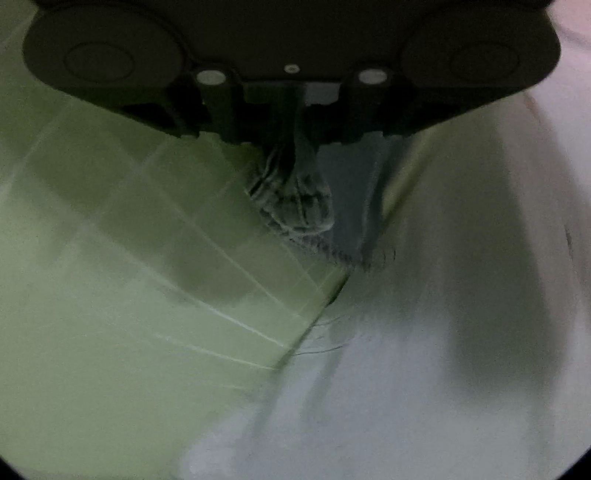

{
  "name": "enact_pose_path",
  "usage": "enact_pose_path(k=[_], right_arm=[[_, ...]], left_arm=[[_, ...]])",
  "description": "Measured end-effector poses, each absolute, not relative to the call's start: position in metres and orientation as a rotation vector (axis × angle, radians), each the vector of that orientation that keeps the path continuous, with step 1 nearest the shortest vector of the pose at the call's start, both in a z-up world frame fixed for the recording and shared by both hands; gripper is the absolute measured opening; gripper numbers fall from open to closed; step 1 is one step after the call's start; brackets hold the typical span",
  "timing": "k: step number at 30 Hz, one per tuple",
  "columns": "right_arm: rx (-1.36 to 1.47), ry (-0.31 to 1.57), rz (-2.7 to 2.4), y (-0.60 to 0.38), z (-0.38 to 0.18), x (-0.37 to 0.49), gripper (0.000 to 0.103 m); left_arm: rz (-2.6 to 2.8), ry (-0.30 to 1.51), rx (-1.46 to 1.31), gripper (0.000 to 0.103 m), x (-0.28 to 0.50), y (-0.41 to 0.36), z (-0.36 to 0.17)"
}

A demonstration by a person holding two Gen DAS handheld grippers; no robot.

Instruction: Fold clothes

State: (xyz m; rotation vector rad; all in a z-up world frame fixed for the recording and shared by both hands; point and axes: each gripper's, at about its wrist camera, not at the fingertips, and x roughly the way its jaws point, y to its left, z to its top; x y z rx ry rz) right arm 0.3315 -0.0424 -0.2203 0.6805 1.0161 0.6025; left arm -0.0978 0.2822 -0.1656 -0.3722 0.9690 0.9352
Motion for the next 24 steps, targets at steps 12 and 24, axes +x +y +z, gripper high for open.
enact_pose_path(k=[12, 24], right_arm=[[1.421, 1.002, 0.7, -0.049, -0.217, 0.283, 0.011], [1.383, 1.045, 0.96, 0.028, -0.162, 0.201, 0.011]], left_arm=[[0.886, 0.929, -0.438, 0.103, -0.107, 0.29, -0.171], [0.76, 1.023, -0.493, 0.103, -0.114, 0.303, -0.154]])
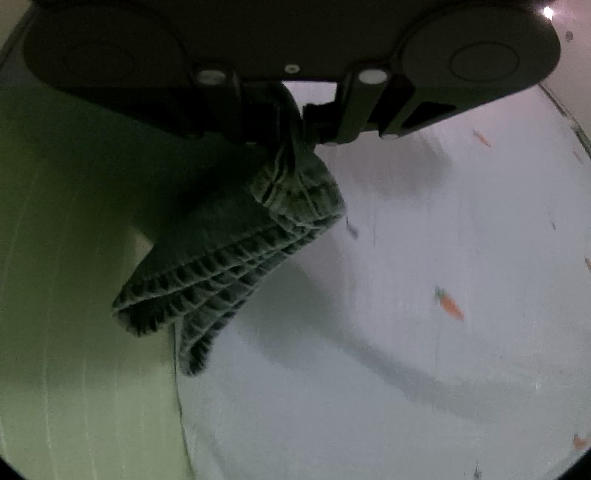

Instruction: Fold clothes

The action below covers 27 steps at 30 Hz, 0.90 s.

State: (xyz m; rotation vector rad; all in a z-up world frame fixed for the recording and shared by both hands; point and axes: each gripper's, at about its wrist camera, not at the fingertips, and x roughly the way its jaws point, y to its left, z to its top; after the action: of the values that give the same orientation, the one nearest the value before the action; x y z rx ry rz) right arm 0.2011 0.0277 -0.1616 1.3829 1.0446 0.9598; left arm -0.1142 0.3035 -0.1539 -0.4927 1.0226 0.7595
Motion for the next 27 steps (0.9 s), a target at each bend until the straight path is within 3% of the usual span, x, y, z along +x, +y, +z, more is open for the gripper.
enact_pose_path(k=[10, 18, 21, 22, 26, 27], right_arm=[[1.151, 1.258, 1.183, 0.132, -0.159, 0.09, 0.011], [0.575, 1.517, 1.217, 0.217, -0.198, -0.005, 0.017], [0.624, 1.524, 1.171, 0.209, -0.207, -0.009, 0.02], [0.658, 1.525, 1.164, 0.205, -0.206, -0.008, 0.024], [0.602, 1.423, 1.192, 0.184, -0.175, -0.001, 0.078], [0.586, 1.38, 1.205, 0.178, -0.166, 0.001, 0.081]], left_arm=[[0.781, 0.907, -0.521, 0.103, -0.215, 0.312, -0.115], [0.935, 0.842, -0.617, 0.103, -0.294, 0.339, -0.112], [0.959, 0.831, -0.634, 0.103, -0.304, 0.341, -0.115], [0.96, 0.828, -0.635, 0.103, -0.305, 0.34, -0.115], [0.93, 0.801, -0.641, 0.103, -0.301, 0.33, -0.111], [0.917, 0.791, -0.637, 0.103, -0.297, 0.327, -0.111]])
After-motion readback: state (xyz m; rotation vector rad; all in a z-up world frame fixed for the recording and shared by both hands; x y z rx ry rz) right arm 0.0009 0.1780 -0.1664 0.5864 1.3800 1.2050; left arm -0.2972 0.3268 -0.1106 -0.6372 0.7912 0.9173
